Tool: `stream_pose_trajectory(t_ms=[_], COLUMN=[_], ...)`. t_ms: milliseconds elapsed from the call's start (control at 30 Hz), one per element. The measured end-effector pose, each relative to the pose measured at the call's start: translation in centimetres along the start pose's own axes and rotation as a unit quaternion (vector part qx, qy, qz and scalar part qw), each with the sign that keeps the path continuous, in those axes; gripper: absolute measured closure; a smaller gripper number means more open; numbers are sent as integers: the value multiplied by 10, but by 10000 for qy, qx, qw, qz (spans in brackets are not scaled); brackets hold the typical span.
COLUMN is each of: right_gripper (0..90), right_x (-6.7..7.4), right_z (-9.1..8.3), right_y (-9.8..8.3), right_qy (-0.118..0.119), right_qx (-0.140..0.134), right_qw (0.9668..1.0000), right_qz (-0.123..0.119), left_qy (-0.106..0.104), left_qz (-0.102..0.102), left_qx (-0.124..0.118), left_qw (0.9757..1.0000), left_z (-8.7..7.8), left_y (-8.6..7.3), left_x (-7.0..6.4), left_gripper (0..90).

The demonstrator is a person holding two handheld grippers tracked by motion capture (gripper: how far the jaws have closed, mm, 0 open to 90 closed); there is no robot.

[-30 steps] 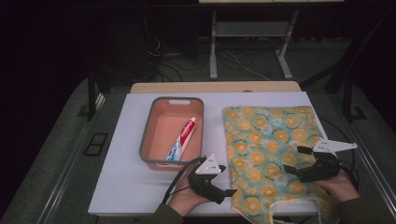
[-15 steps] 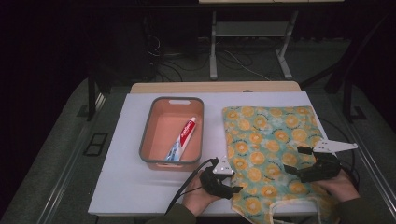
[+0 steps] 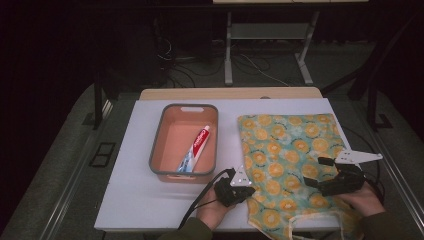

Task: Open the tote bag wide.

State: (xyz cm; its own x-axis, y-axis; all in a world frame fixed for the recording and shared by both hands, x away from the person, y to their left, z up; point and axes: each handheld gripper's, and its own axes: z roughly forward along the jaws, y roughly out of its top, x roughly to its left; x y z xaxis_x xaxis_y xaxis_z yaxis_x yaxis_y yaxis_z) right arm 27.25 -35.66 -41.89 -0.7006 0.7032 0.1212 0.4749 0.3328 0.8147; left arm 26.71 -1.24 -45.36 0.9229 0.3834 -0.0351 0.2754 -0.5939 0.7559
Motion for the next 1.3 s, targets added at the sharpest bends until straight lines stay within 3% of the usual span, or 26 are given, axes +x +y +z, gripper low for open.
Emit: stream_pose_trajectory(t_ms=[67, 167, 267, 400, 467, 600, 733, 933, 1000, 1067, 1133, 1200, 1233, 1300], right_gripper=[31, 31, 31, 31, 31, 31, 31, 31, 31, 31, 31, 31, 31, 31], right_x=[0, 0, -1, -1, -1, -1, 0, 1, 2, 2, 1, 1, 2, 2], right_z=[-1, -2, -3, -3, -4, -4, -3, -3, -3, -3, -2, -2, -1, -2], right_y=[0, 0, 0, 0, 0, 0, 0, 0, 0, -1, -1, -1, -1, -1], right_qy=[-4, -9, -13, -9, -17, -10, -5, -10, -9, -7, -4, 6, 13, 17], right_qx=[-10, -32, -40, -43, -47, -48, -29, -6, 6, 20, 26, 40, 42, 40], right_qw=[10000, 10000, 10000, 10000, 10000, 10000, 10000, 10000, 10000, 10000, 10000, 10000, 10000, 10000], right_qz=[7, 7, 11, 19, 17, 8, -12, -46, -69, -56, -58, -61, -68, -81], left_qy=[239, 663, 856, 772, 709, 348, -24, -211, -246, -102, 7, -254, -266, -225], left_qz=[-2, -166, -345, -513, -636, -800, -573, -411, -340, -172, -3, -18, -7, 46], left_qx=[-50, -128, -192, -223, -290, -443, -403, 9, 161, 201, 222, 157, 144, 188], left_qw=[9997, 9976, 9956, 9954, 9950, 9952, 9975, 9989, 9990, 9996, 9998, 9996, 9995, 9996], left_z=[-2, -7, -8, -7, -10, -20, -28, -22, -17, -15, -16, -16, -15, -15], left_y=[1, 1, 0, -1, -1, -1, -3, -10, -11, -12, -12, -13, -13, -11], left_x=[2, 10, 15, 17, 17, 14, 0, -14, -16, -20, -19, -16, -16, -15], left_gripper=[895, 895, 895, 867, 746, 581, 460, 342, 347, 433, 562, 802, 878, 894])
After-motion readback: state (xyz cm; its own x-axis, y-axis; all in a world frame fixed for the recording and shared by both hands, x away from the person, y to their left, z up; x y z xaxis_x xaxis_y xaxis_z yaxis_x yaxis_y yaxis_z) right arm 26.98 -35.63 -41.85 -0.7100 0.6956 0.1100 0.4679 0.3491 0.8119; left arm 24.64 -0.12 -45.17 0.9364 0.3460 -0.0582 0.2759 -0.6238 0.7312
